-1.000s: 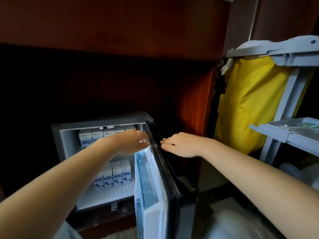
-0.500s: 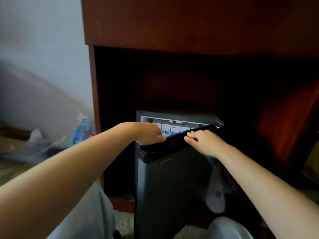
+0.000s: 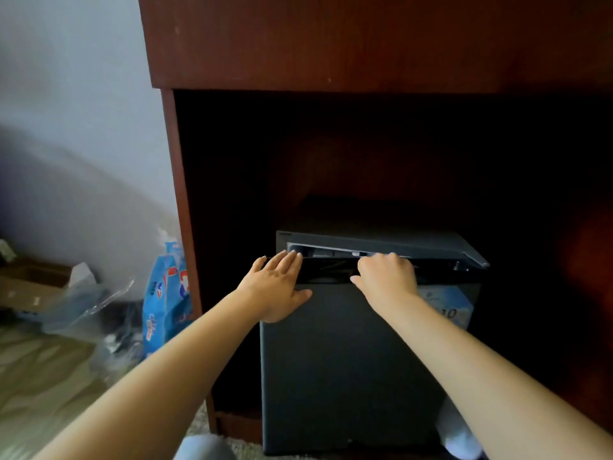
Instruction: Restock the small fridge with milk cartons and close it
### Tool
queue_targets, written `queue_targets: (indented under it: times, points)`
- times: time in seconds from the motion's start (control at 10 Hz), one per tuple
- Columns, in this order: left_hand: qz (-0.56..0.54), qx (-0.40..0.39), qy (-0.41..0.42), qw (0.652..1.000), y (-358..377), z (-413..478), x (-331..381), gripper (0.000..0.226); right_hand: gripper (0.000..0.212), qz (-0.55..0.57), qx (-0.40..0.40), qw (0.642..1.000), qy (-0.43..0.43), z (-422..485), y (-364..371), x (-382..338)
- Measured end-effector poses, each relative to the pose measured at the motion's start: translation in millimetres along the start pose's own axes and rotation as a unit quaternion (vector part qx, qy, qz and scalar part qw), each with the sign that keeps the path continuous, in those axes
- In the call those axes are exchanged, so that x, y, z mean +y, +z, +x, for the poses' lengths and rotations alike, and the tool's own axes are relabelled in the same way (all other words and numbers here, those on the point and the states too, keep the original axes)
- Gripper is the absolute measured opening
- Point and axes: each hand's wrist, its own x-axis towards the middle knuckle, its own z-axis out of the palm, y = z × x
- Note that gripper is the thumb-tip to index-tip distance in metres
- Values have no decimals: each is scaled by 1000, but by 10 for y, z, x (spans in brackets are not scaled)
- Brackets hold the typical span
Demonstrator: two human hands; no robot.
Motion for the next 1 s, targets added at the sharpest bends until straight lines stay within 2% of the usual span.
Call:
queue_targets:
  times: [0.2,0.3,0.4,0.5,0.6,0.7,0.8,0.9,1.0]
  points:
    - [-30,6,28,999,69,531,-157,72,29,-43,11,999,-21,392,147,-21]
    - [17,26,43,999,123,716,-242,72,73,-96,2,995,-8,557,230,8]
    - [38,15,53,998,89,779,-265,71,103,-74,24,995,-70,701,399,154]
    - [59,-38,44,997,-15,792,-224,71,90,-98,-58,985,-132,694,322,183]
    - [102,-79,41,991,-109,789,-151,72,44,-77,-96,987,-103,763,196,141]
    - [122,-143,46,981,-290,829,-75,75,13,-8,-155,983,-98,794,-60,239]
    - [98,-225,84,966,-678,868,-32,62,16,29,-232,966,-108,842,-440,370]
    - [30,-265,96,959,-1229,855,19,54,25,28,-251,958,-135,920,-972,527]
    - [-82,-361,103,923,-1762,794,13,46,30,44,-286,945,-151,984,-1473,633]
